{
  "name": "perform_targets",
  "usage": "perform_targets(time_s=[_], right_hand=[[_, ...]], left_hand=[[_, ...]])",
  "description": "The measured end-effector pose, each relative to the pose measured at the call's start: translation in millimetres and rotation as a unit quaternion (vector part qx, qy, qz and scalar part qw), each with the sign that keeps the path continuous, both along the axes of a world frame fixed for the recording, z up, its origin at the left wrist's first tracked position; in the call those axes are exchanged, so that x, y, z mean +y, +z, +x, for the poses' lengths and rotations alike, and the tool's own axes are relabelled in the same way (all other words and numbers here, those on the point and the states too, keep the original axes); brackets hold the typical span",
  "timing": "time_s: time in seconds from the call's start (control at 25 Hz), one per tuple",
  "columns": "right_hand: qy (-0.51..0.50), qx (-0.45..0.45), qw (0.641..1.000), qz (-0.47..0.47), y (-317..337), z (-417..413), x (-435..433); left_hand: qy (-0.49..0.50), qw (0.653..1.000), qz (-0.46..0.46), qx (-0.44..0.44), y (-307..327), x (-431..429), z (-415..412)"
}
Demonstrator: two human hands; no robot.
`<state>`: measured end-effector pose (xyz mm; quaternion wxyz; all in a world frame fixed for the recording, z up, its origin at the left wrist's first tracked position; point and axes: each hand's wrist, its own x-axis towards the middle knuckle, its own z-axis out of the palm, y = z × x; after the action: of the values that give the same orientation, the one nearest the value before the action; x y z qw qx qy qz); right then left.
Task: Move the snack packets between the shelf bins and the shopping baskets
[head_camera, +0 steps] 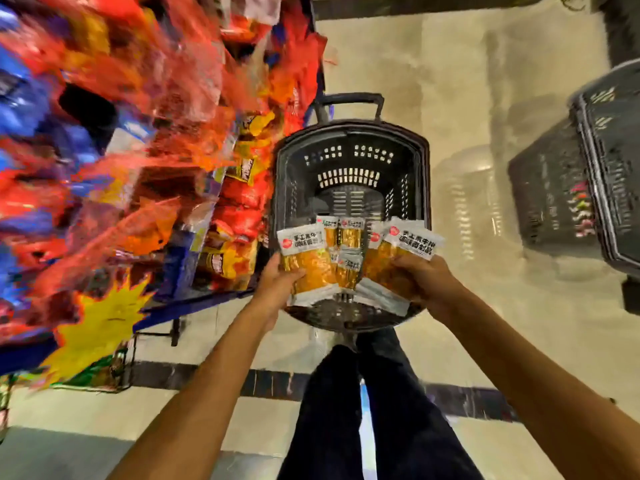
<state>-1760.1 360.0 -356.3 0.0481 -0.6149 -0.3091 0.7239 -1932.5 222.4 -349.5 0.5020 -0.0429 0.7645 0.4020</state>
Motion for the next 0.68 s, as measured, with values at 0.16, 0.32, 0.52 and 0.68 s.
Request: perform_targets(time_s=[0.16, 0.32, 0.52, 0.68], right_hand=[[-0.016, -0.039, 0.999, -0.021, -132, -43, 24], [-0.045, -0.052, 0.994, -0.083, -254, -78, 52], [0.032, -0.097, 0.988, -0.120, -370, -94, 76], [0.094, -0.121, 0.984, -0.093, -422, -109, 81]], left_hand=[[-0.025, 0.999, -0.032, 0.033, -133, 48, -31], [-0.040, 0.996, -0.048, 0.057, -259, 83, -49], [-0.080, 0.990, -0.086, 0.075, -401, 104, -66], [-0.119, 0.984, -0.103, 0.086, -450, 113, -75]])
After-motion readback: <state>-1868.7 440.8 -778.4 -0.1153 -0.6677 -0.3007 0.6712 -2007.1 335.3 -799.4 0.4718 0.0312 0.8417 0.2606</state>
